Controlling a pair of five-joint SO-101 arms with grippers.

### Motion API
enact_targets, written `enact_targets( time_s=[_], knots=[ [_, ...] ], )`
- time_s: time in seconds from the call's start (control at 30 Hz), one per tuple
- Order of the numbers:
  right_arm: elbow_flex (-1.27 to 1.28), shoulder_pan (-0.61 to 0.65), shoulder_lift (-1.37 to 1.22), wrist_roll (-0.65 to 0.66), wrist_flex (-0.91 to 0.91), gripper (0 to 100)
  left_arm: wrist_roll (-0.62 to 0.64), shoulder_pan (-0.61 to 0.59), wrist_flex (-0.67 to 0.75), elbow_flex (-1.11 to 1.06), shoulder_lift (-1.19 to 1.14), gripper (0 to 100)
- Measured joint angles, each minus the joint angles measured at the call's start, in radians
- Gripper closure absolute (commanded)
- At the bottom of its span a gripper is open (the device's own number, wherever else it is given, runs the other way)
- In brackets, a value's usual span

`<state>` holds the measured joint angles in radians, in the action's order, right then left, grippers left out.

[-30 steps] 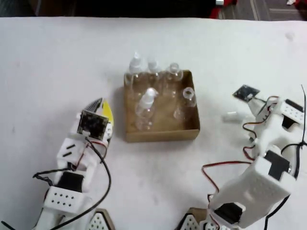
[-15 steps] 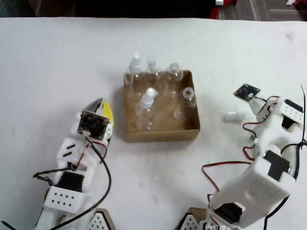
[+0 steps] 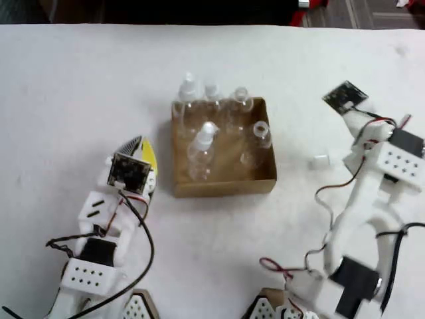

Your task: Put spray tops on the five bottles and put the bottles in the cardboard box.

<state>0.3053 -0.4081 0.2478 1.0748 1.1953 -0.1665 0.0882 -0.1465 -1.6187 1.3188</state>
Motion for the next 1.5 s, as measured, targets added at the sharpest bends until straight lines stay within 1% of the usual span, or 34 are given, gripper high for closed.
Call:
enact_targets(
  time_s=[0.17, 0.23, 0.33, 0.4, 0.53, 0.67, 0.8, 0.87, 0.93, 1.03, 1.13, 1.23, 1.3, 1.37, 1.5],
  knots=[
    [0.069, 0.091, 0.195, -0.195, 0.0, 98.0, 0.0, 0.0, 0.0, 0.0, 0.0, 98],
    [0.072, 0.126, 0.275, -0.253, 0.0, 98.0, 0.0, 0.0, 0.0, 0.0, 0.0, 98],
    [0.072, 0.173, 0.384, -0.284, -0.009, 98.2, 0.0, 0.0, 0.0, 0.0, 0.0, 98],
    [0.072, 0.195, 0.446, -0.29, -0.063, 98.2, 0.0, 0.0, 0.0, 0.0, 0.0, 98],
    [0.141, 0.215, 0.54, -0.293, -0.218, 98.2, 0.0, 0.0, 0.0, 0.0, 0.0, 98],
    [0.301, 0.278, 0.611, -0.296, -0.433, 98.2, 0.0, 0.0, 0.0, 0.0, 0.0, 98],
    [0.52, 0.341, 0.686, -0.296, -0.703, 98.4, 0.0, 0.0, 0.0, 0.0, 0.0, 98],
    [0.612, 0.373, 0.735, -0.325, -0.861, 98.4, 0.0, 0.0, 0.0, 0.0, 0.0, 98],
    [0.669, 0.393, 0.784, -0.414, -1.017, 98.4, 0.0, 0.0, 0.0, 0.0, 0.0, 98],
    [0.672, 0.391, 0.838, -0.655, -1.189, 98.4, 0.0, 0.0, 0.0, 0.0, 0.0, 98],
    [0.632, 0.39, 0.839, -0.919, -1.229, 98.4, 0.0, 0.0, 0.0, 0.0, 0.0, 98],
    [0.552, 0.394, 0.783, -1.119, -1.231, 98.4, 0.0, 0.0, 0.0, 0.0, 0.0, 98],
    [0.502, 0.399, 0.715, -1.214, -1.231, 98.4, 0.0, 0.0, 0.0, 0.0, 0.0, 98],
    [0.453, 0.423, 0.637, -1.27, -1.231, 98.4, 0.0, 0.0, 0.0, 0.0, 0.0, 98],
    [0.384, 0.499, 0.488, -1.292, -1.24, 98.4, 0.0, 0.0, 0.0, 0.0, 0.0, 98]
  ],
)
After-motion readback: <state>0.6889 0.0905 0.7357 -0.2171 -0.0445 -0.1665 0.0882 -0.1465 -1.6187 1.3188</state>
